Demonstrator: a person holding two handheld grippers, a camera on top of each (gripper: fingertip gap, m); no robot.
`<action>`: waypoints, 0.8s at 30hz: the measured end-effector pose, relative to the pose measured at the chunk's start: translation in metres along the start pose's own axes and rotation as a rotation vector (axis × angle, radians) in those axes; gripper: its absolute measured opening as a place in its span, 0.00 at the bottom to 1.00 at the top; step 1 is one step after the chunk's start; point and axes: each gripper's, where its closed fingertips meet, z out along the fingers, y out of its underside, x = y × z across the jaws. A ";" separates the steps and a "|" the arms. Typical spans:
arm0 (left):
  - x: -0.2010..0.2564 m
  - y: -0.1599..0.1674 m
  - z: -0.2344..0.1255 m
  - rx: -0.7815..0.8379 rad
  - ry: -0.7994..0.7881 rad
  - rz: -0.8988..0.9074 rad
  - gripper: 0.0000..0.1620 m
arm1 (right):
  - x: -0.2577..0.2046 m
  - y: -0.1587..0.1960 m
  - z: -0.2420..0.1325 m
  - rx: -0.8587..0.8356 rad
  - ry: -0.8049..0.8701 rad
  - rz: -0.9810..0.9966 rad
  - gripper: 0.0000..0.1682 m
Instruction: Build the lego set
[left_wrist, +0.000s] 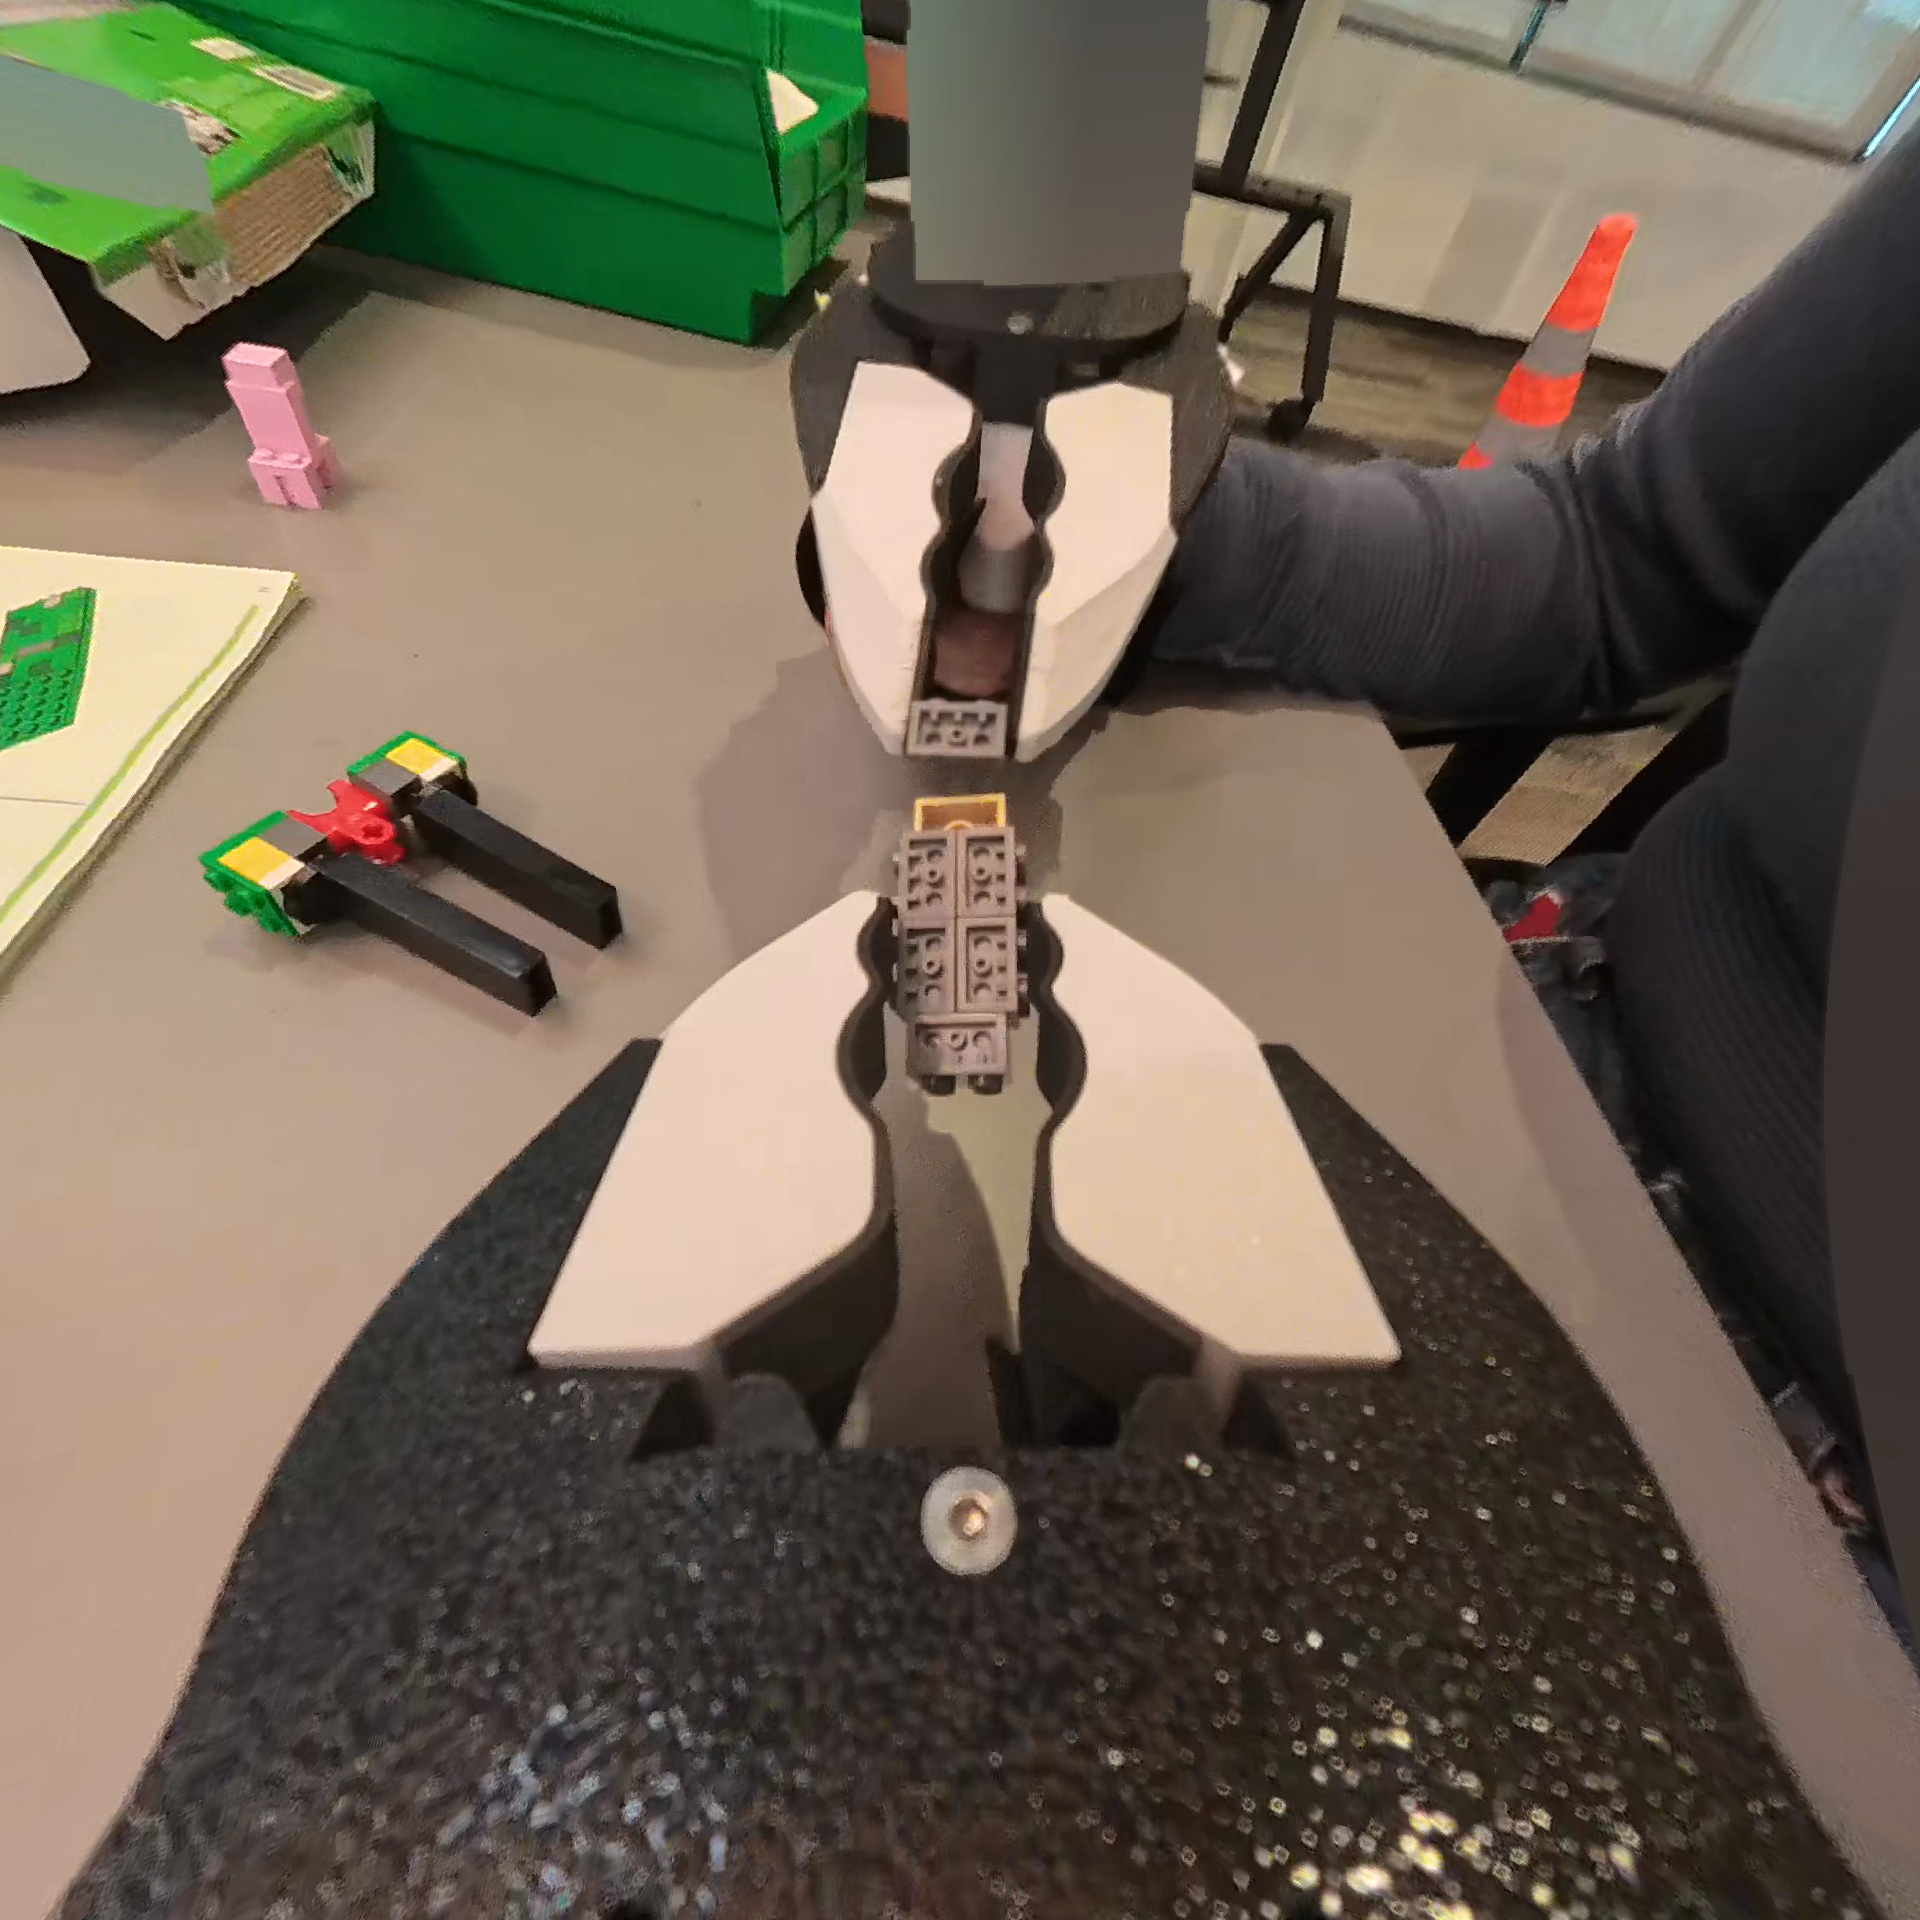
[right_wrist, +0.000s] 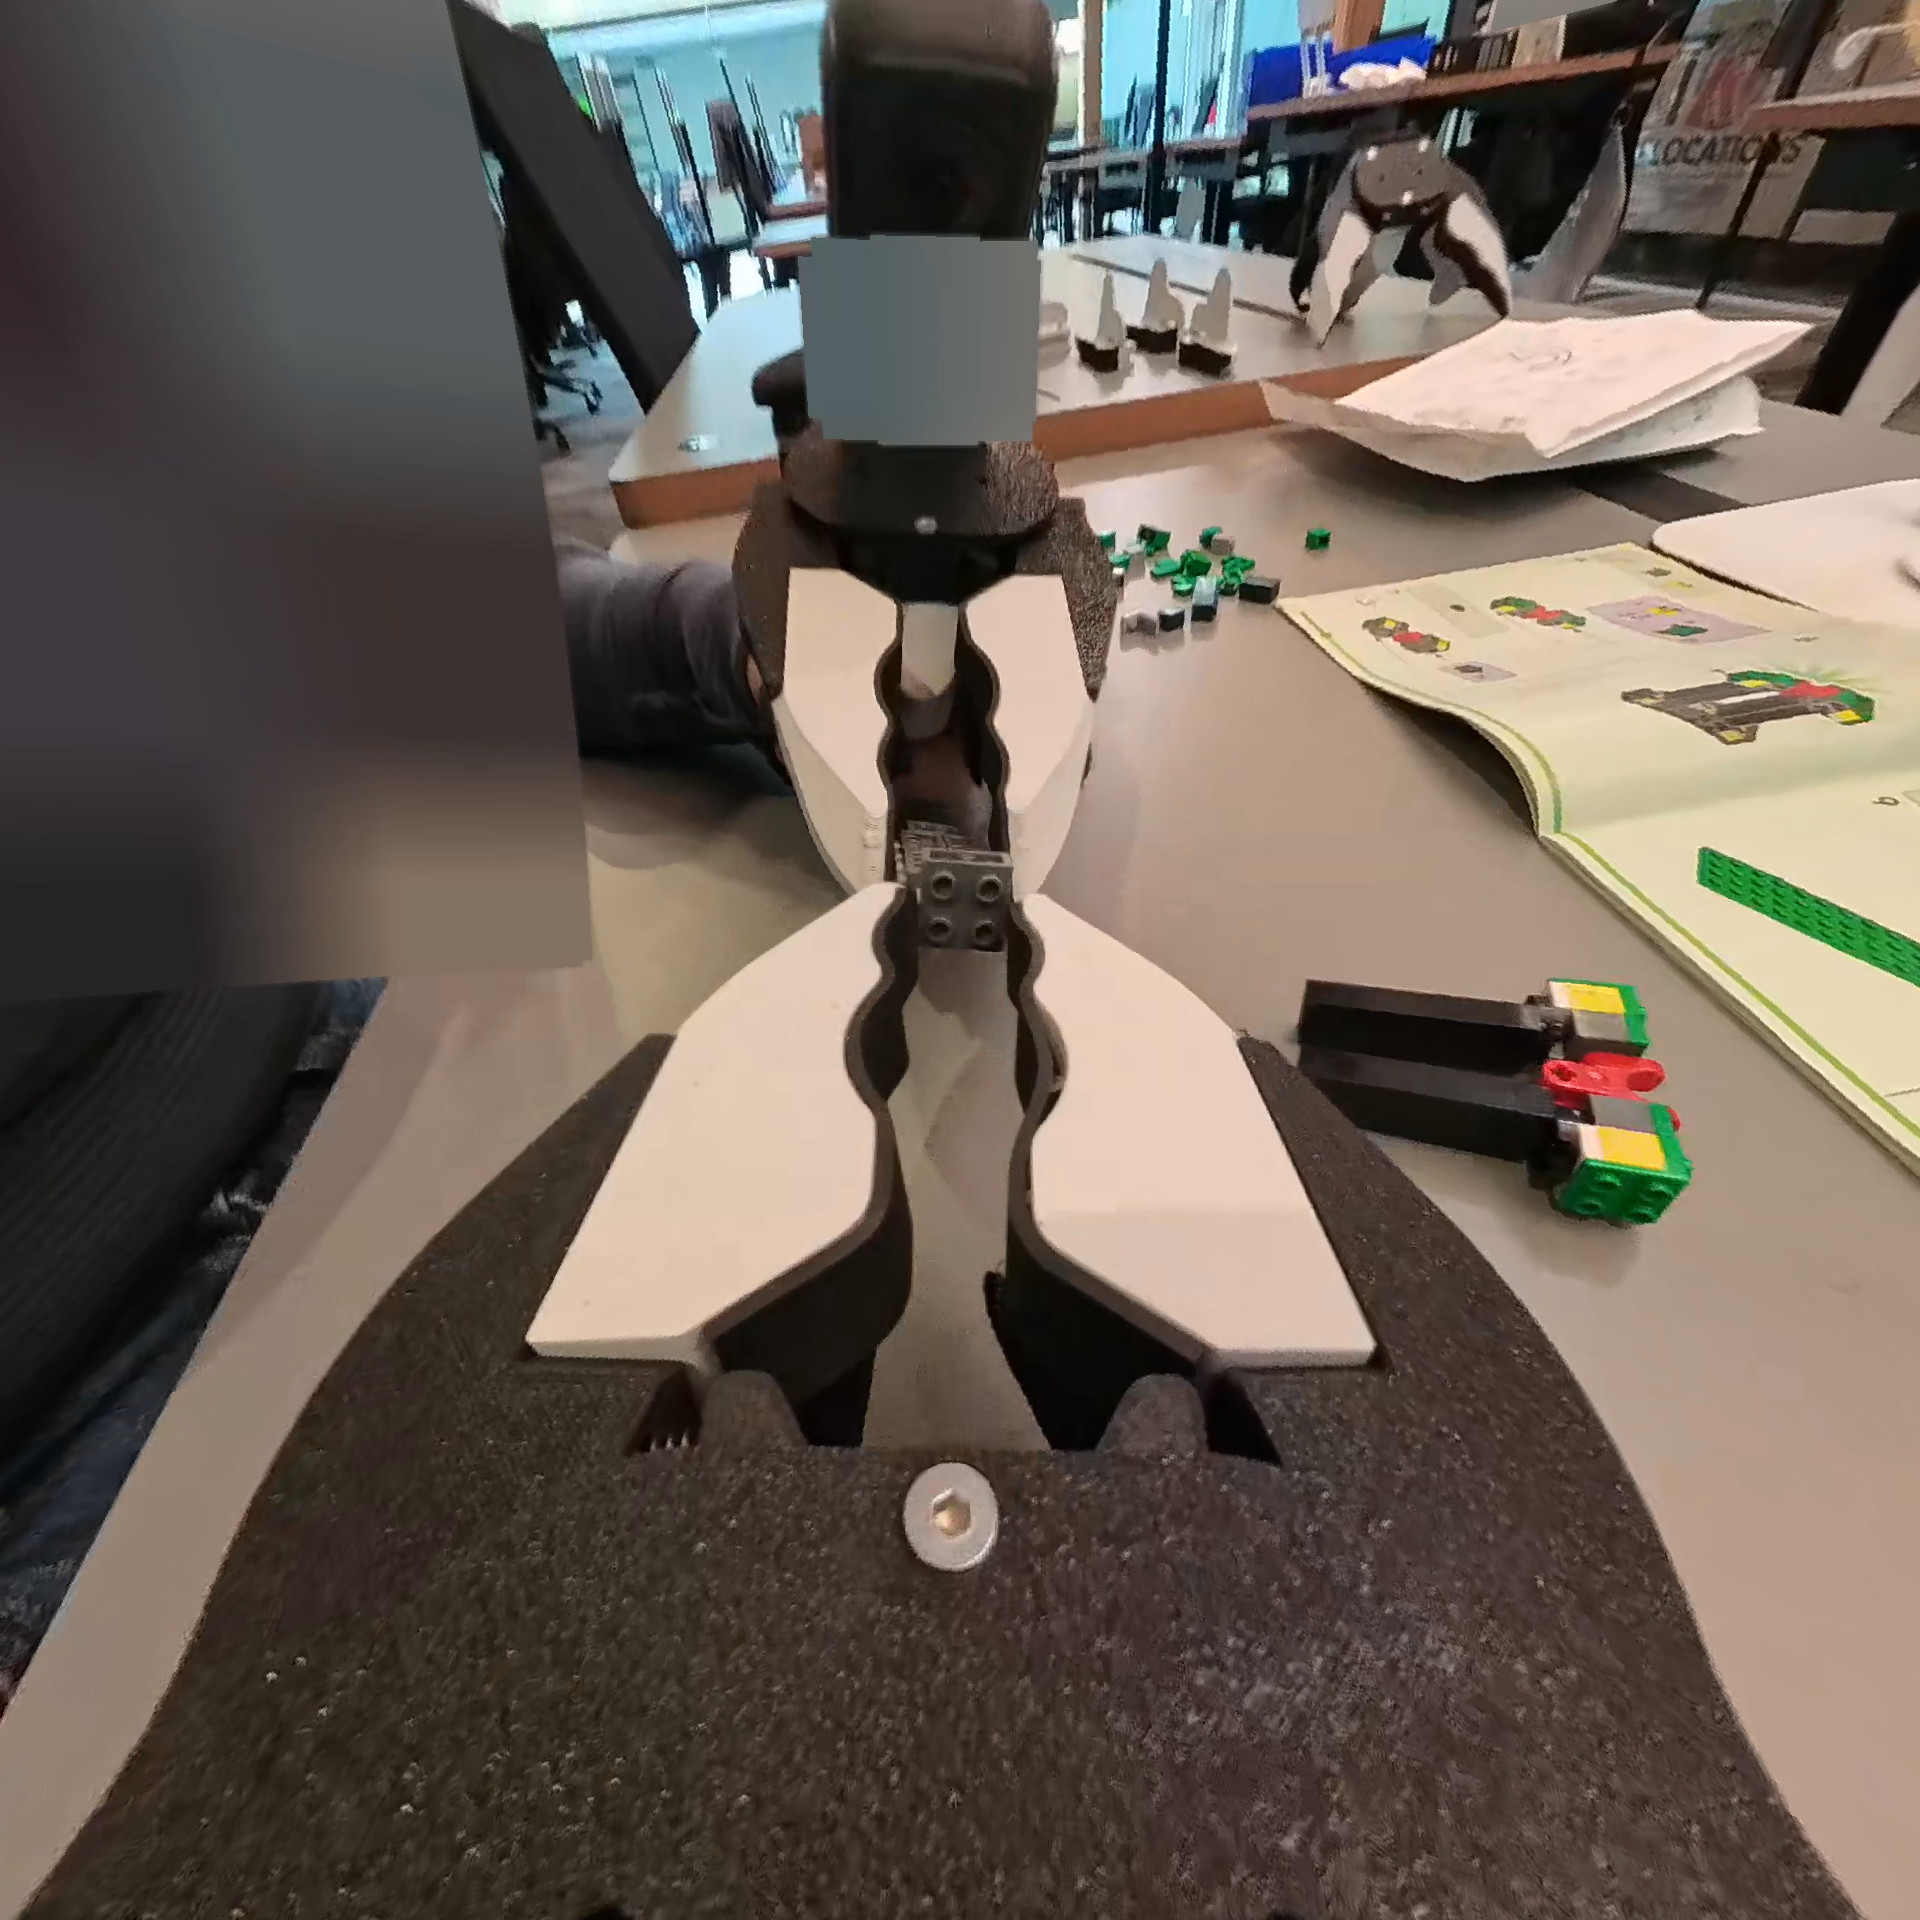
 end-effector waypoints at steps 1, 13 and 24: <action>0.001 0.002 0.001 -0.015 -0.001 0.015 0.15 | -0.001 0.002 0.001 -0.019 -0.001 -0.011 0.09; 0.004 0.002 0.002 -0.023 0.001 0.054 0.15 | -0.006 0.012 0.004 -0.099 -0.007 -0.051 0.09; 0.005 0.006 0.004 -0.048 -0.009 0.077 0.15 | -0.008 0.017 0.006 -0.137 -0.006 -0.055 0.09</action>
